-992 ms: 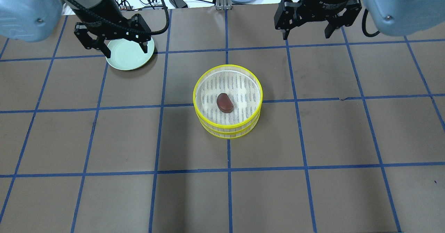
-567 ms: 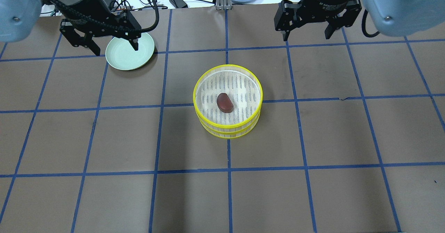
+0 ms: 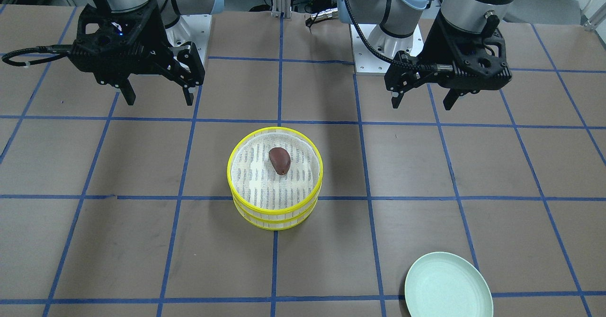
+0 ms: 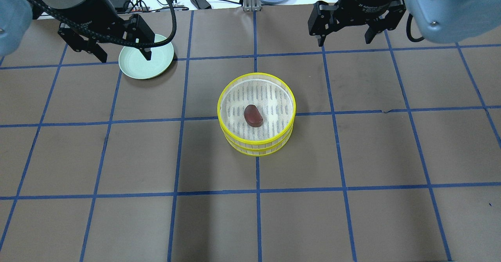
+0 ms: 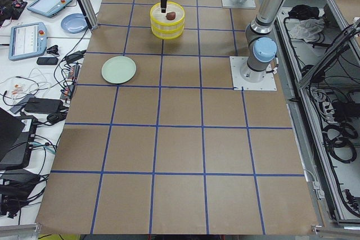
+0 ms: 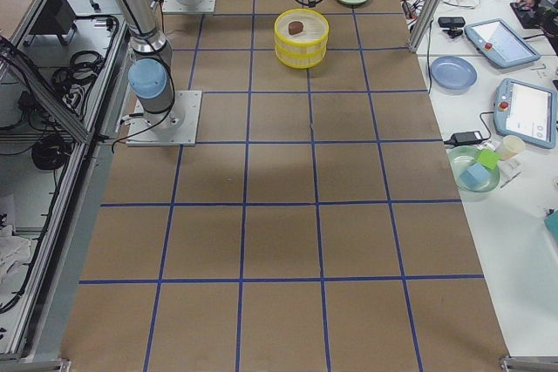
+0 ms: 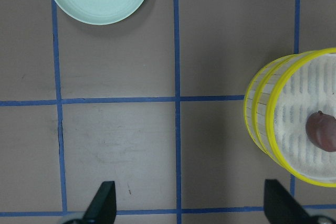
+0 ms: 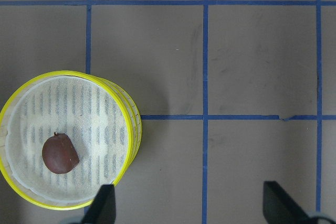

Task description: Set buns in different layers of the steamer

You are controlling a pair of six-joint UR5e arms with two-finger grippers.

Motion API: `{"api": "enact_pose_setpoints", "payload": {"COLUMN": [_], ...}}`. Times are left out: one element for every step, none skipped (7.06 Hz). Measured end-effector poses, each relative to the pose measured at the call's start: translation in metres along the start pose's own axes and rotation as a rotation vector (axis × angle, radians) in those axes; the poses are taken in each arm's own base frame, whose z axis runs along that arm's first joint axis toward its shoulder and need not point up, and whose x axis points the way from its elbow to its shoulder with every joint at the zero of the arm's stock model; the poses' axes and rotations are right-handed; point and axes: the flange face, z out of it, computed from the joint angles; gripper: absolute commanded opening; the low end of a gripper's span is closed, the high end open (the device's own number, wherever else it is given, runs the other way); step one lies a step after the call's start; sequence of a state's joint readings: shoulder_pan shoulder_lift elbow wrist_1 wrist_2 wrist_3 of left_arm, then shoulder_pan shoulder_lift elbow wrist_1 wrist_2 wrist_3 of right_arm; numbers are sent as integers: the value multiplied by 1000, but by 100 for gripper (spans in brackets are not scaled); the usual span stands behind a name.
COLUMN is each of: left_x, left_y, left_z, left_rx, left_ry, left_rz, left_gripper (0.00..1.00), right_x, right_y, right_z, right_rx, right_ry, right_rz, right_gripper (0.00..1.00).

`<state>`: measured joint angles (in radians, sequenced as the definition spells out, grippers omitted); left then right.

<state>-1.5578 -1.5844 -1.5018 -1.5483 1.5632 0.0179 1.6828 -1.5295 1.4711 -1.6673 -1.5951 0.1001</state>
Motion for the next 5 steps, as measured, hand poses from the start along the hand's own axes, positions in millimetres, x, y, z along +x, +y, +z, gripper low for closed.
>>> {"api": "enact_pose_setpoints", "payload": {"left_x": [0,0,0,0,-1], "left_y": [1,2,2,2,3], "left_z": [-1,-1,-1,-2,-2], "left_rx": [0,-1,-1,-1,-2], "left_ry": [-1,-2,-3,-4,-5], "left_rz": [7,17,22,25,27], "left_gripper": [100,100,100,100,100], "right_x": [2,3,3,3,3], "right_y": [0,0,0,0,0], "right_z": [0,0,0,0,1], "right_rx": [2,3,3,3,2], "right_ry": [16,27,32,33,34], "right_rz": [0,0,-1,-1,-2], "right_gripper": [100,100,100,100,100]}}
